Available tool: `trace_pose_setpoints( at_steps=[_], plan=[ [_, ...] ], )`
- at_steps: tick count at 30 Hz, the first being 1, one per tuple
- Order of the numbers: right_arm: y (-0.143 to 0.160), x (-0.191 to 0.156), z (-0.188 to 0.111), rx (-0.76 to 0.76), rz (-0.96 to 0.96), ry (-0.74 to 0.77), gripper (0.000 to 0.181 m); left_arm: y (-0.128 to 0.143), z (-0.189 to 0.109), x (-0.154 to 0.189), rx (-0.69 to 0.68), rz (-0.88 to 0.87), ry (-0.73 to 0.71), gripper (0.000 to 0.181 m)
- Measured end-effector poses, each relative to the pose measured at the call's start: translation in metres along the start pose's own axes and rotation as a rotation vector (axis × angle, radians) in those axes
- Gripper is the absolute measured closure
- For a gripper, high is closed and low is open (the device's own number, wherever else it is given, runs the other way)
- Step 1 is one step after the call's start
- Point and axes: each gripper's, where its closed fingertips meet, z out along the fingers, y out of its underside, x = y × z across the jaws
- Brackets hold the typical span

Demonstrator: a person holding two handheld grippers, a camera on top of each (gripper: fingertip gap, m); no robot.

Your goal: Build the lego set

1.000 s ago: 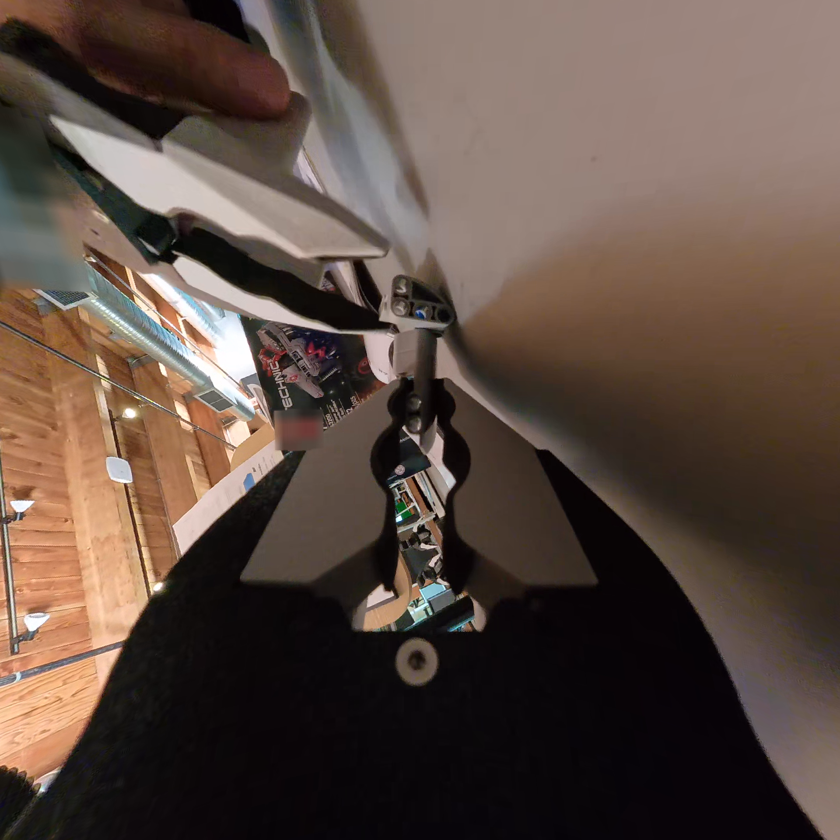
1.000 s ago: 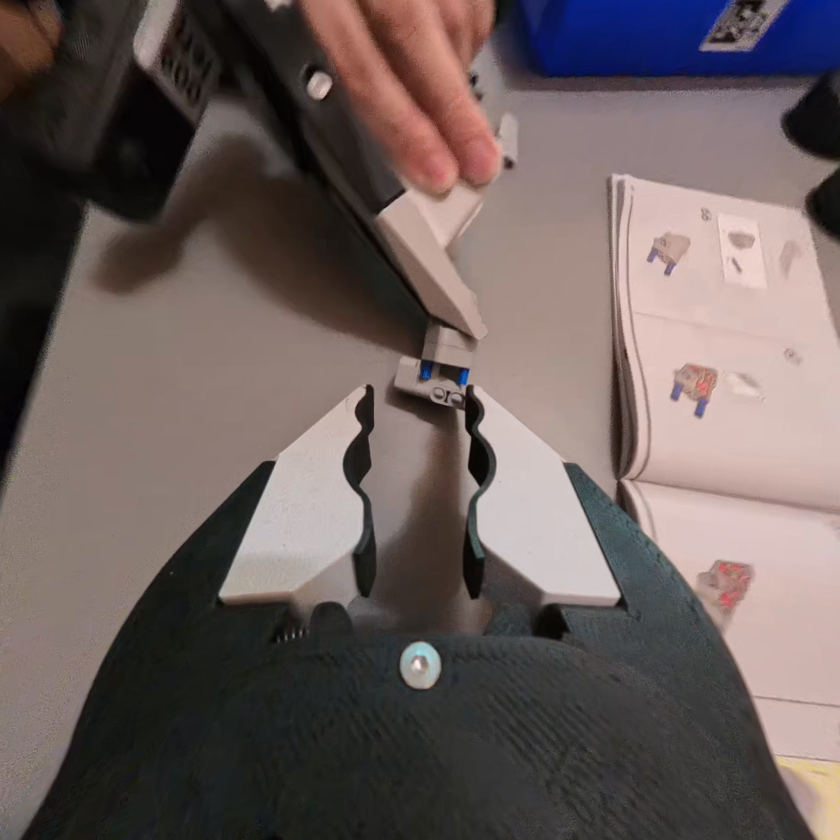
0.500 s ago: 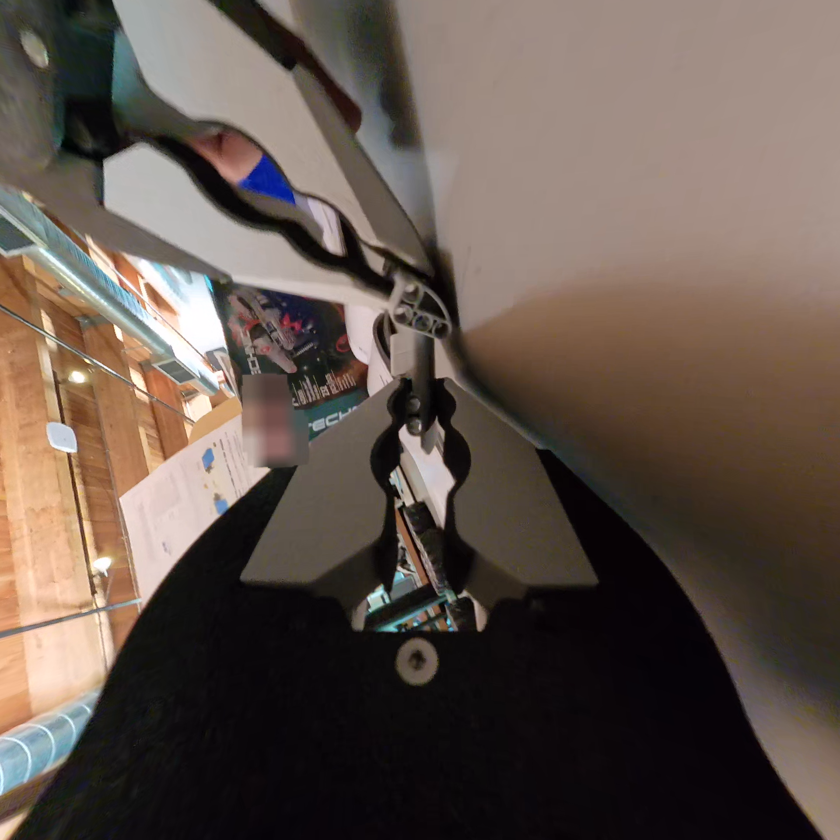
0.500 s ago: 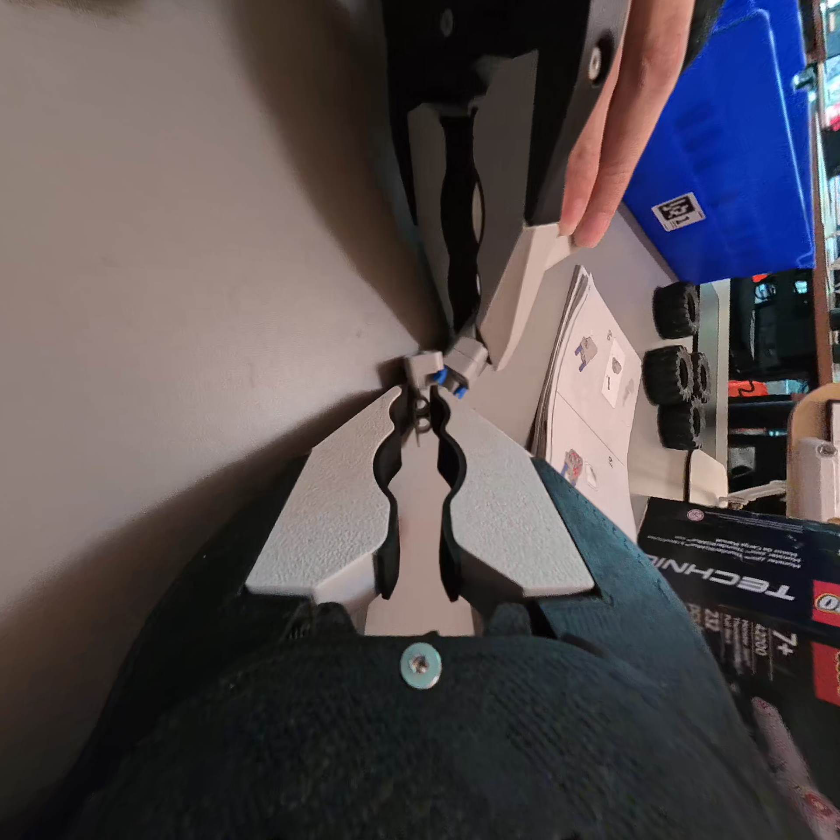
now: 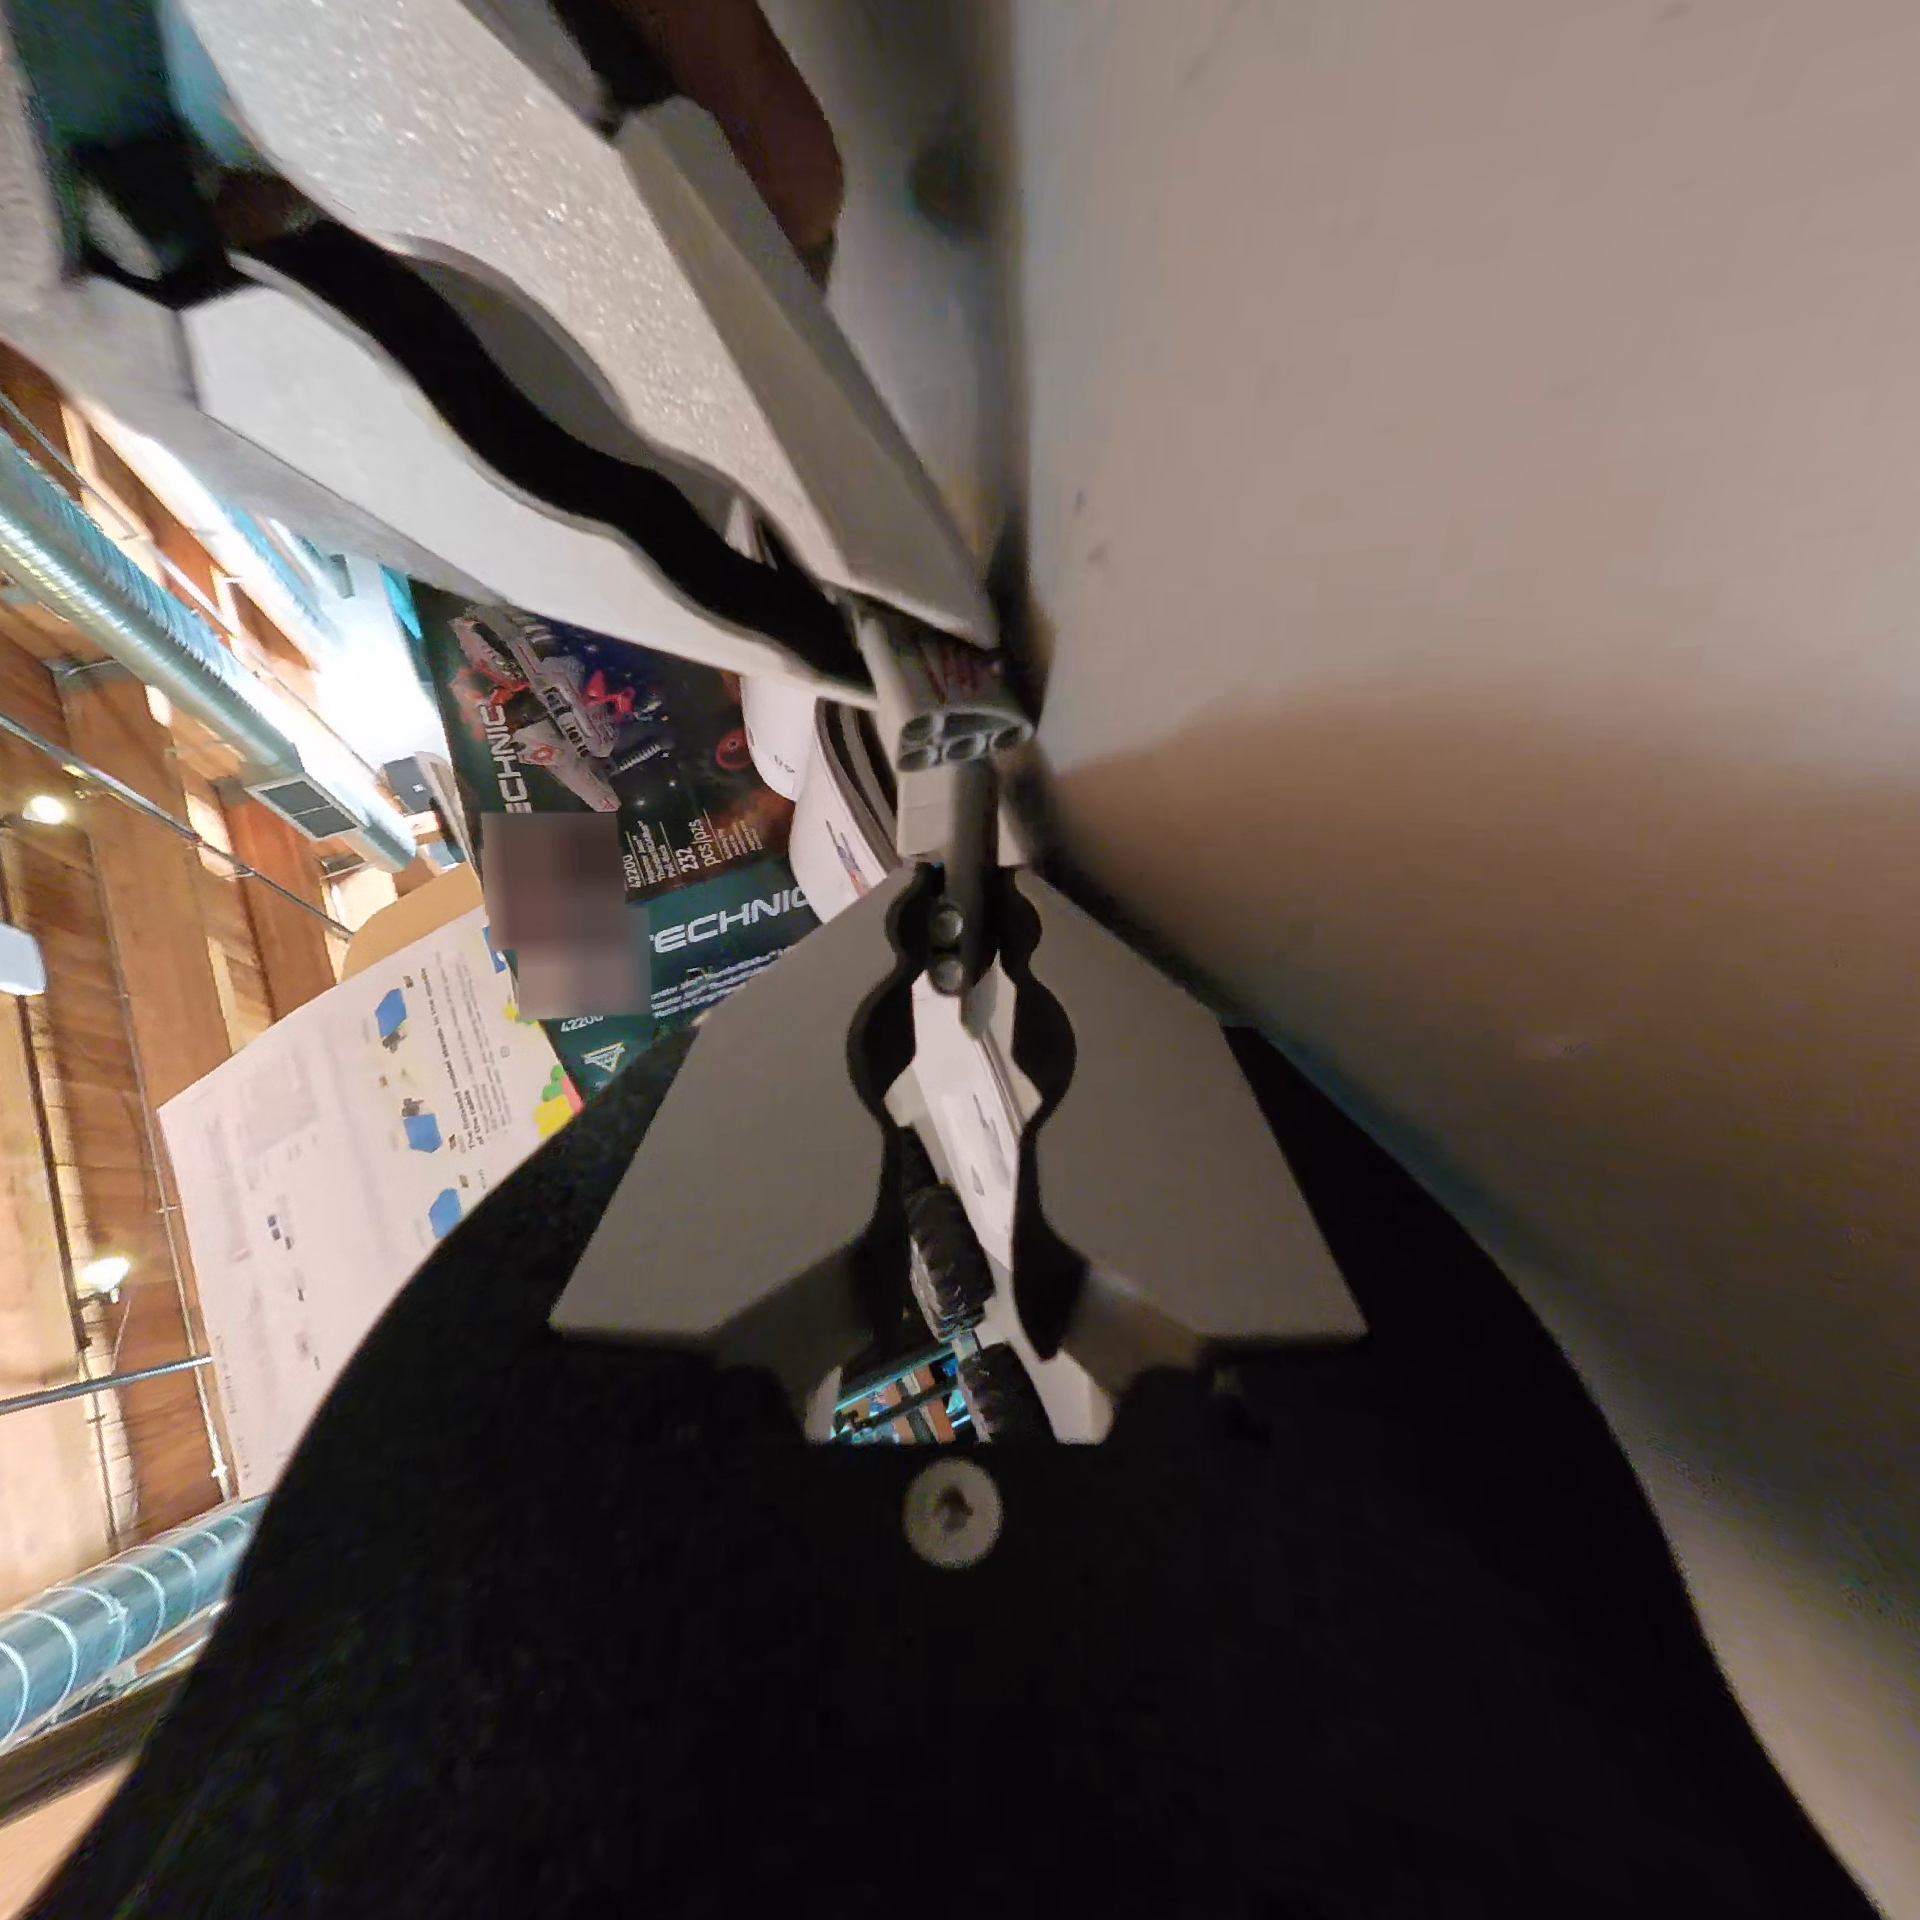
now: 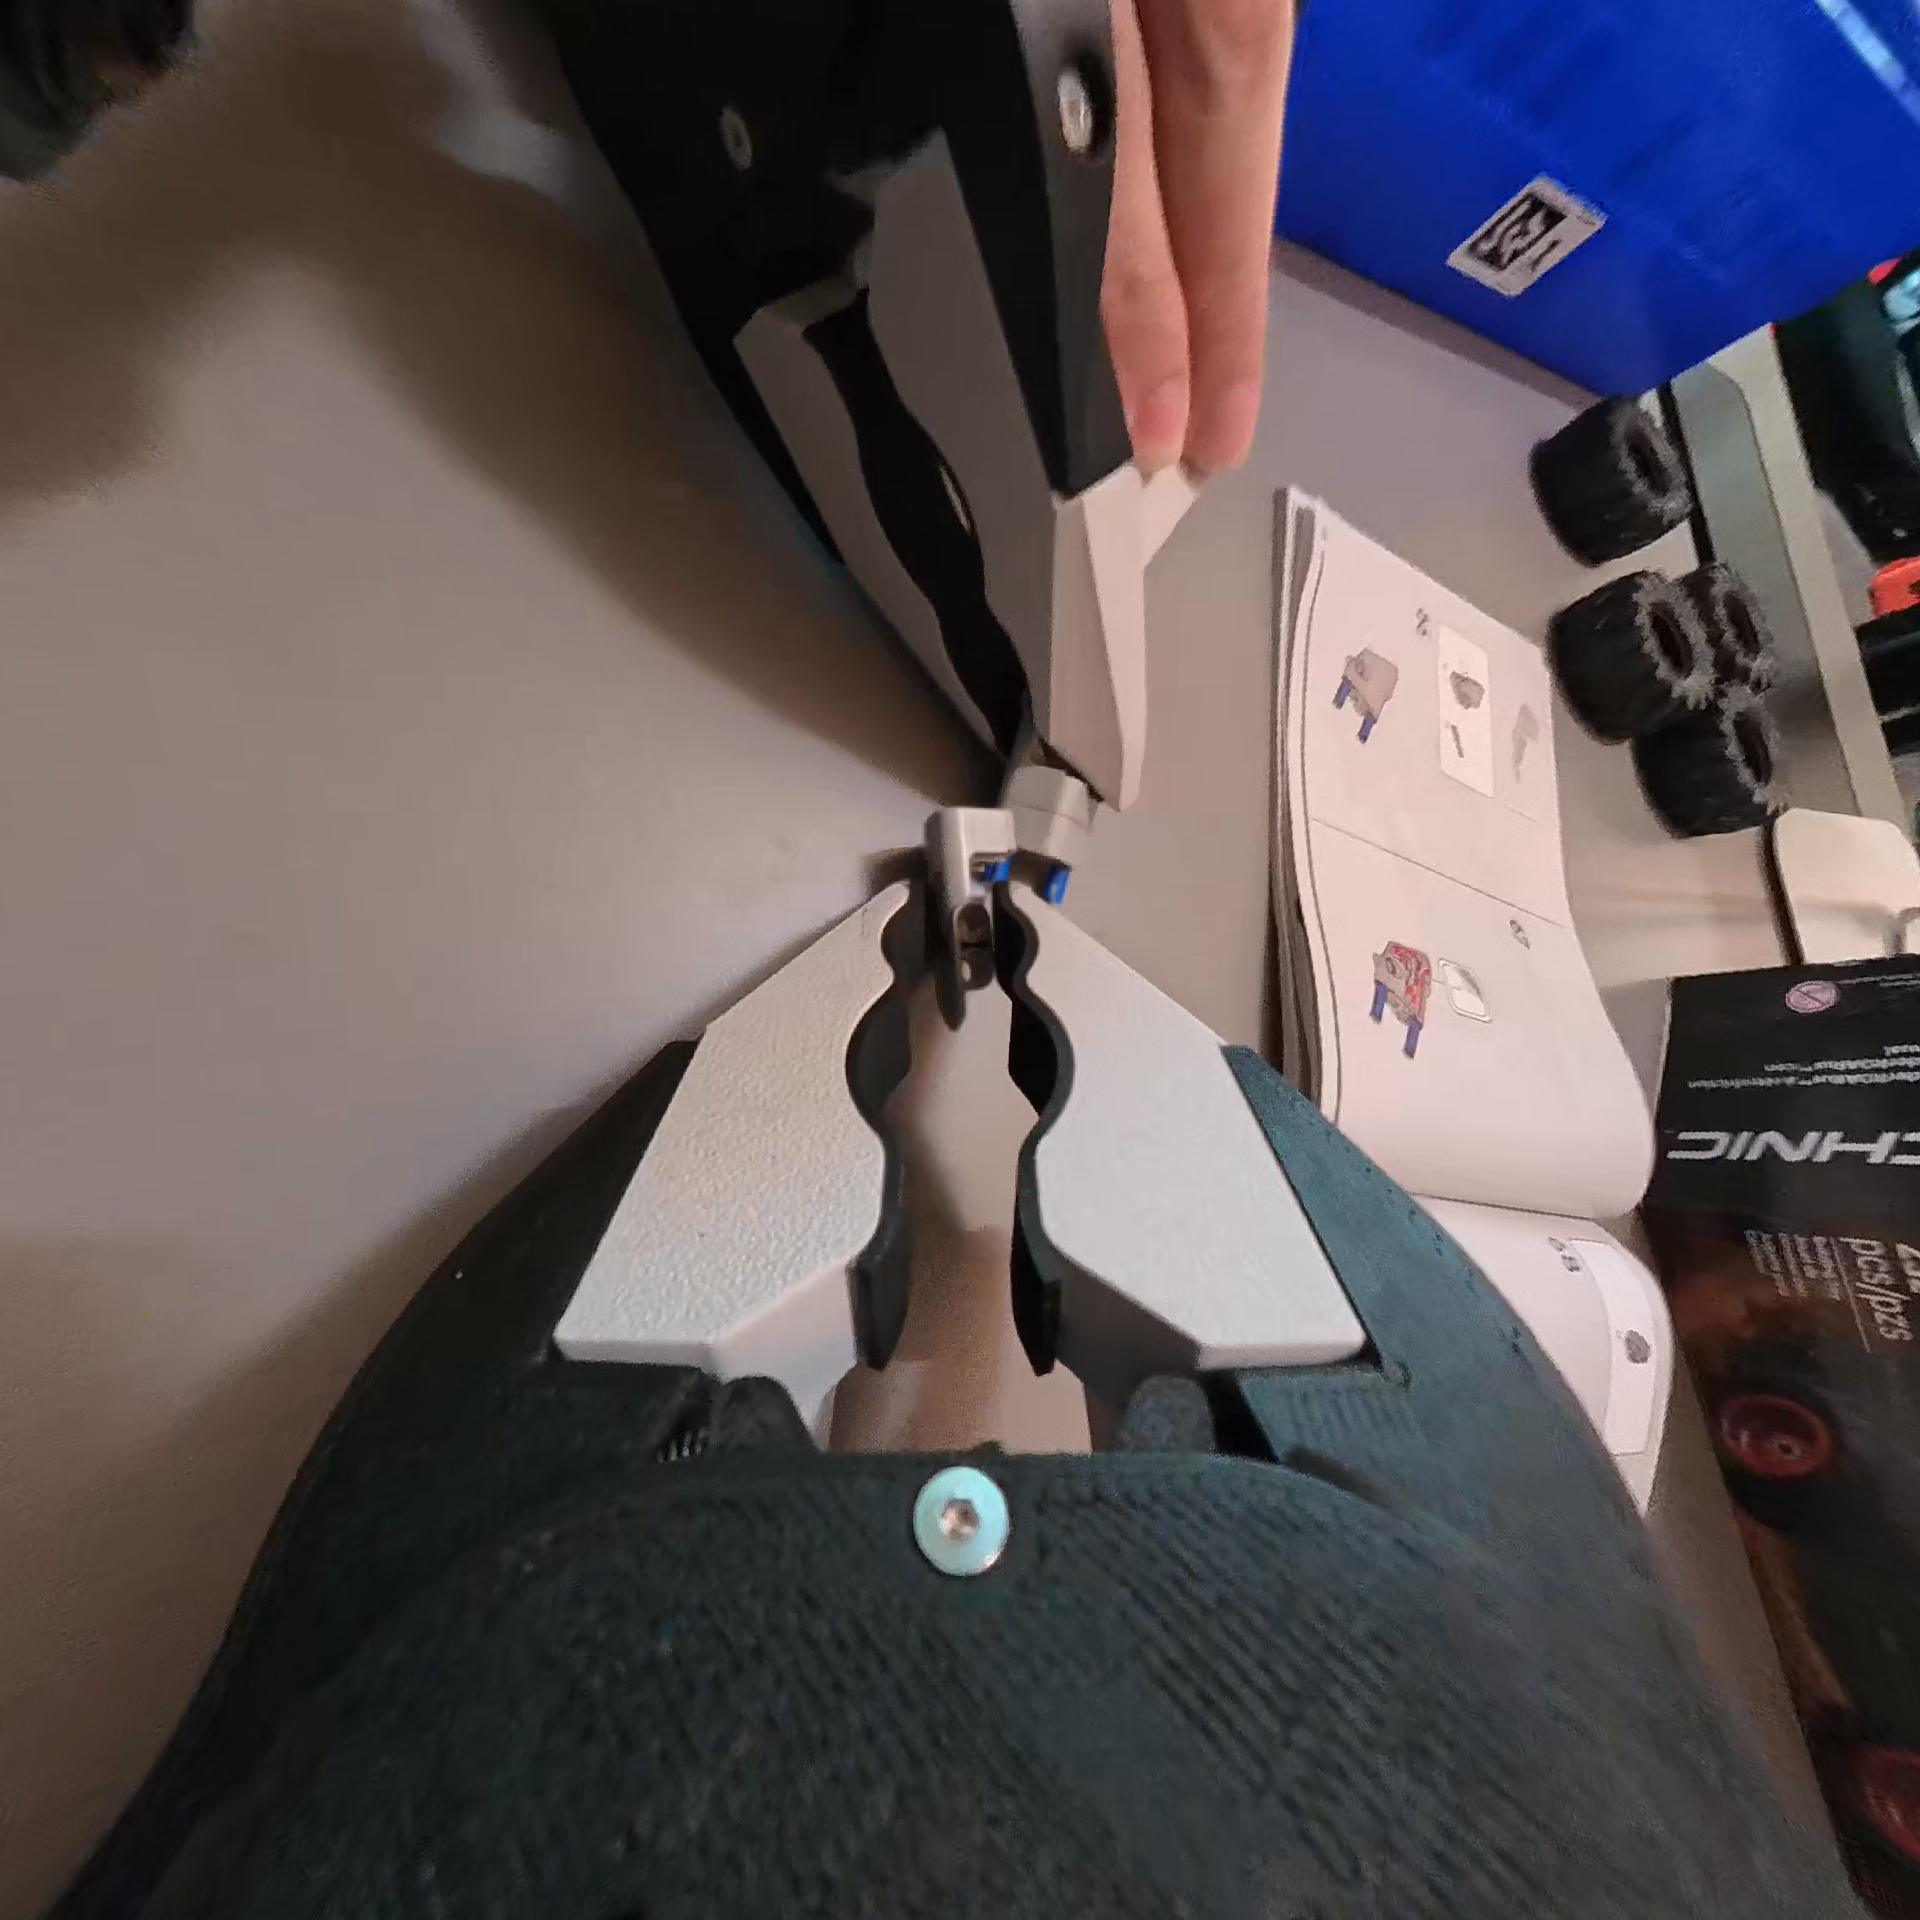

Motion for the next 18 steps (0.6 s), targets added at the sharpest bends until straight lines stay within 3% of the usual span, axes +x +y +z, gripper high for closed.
trace_pose_setpoints(
  at_steps=[5, 11, 18],
  plan=[
    [0.003, 0.002, 0.002, 0.007, -0.031, 0.03, 0.172, 0.009, 0.002, 0.0, -0.029, -0.059, 0.01, 0.173],
    [0.016, 0.017, -0.002, -0.034, -0.057, 0.15, 0.172, 0.009, -0.005, 0.003, 0.03, -0.282, 0.091, 0.172],
    [0.017, 0.02, -0.003, -0.037, -0.112, 0.22, 0.172, 0.003, 0.004, 0.001, -0.037, -0.291, 0.052, 0.173]
  ],
)
